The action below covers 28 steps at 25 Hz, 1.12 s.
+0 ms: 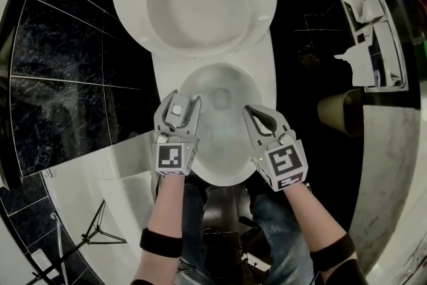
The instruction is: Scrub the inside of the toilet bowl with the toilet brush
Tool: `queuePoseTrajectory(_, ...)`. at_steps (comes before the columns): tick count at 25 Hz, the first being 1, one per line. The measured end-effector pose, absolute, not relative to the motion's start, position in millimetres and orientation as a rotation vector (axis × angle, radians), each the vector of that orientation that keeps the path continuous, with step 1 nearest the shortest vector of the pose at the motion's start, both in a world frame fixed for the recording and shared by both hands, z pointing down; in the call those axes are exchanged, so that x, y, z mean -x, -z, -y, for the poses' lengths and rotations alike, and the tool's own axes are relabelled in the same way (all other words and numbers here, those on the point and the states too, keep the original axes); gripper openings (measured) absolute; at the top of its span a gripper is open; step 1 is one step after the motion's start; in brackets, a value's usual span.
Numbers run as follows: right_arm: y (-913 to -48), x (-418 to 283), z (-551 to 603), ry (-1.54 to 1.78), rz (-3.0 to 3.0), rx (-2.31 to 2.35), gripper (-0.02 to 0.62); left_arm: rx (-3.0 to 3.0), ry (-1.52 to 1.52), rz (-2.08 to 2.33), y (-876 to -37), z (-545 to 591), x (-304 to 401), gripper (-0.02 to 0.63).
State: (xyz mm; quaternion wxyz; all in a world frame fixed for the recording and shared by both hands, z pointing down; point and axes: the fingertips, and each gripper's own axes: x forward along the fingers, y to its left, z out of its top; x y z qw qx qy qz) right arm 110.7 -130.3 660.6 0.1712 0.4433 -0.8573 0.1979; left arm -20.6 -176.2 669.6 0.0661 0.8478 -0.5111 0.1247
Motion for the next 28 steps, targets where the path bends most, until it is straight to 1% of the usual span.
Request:
queuePoseTrajectory(3,-658.8,-114.5,136.0,-0.566,2.438,-1.275,0.006,-2.607,-0.395,1.538,-673.2,194.4,15.8,0.239)
queuePoseTrajectory(13,-664.6,-148.0,136.8,-0.573,2.390,-1.345,0.006,-2.663,-0.316,1.550,-680.6,241.0,-27.8,0.239)
queuePoseTrajectory(22,-664.4,-177.3,135.4,-0.598,2.364,-1.422,0.006,-2.711,-0.265,1.472,-675.3,255.8,-83.5,0.239)
queuePoseTrajectory(28,-662.1,-192.7,134.1,-0.604,2.352,-1.460,0.006,-2.724,-0.197,1.348,-668.8,237.6,-134.9,0.239)
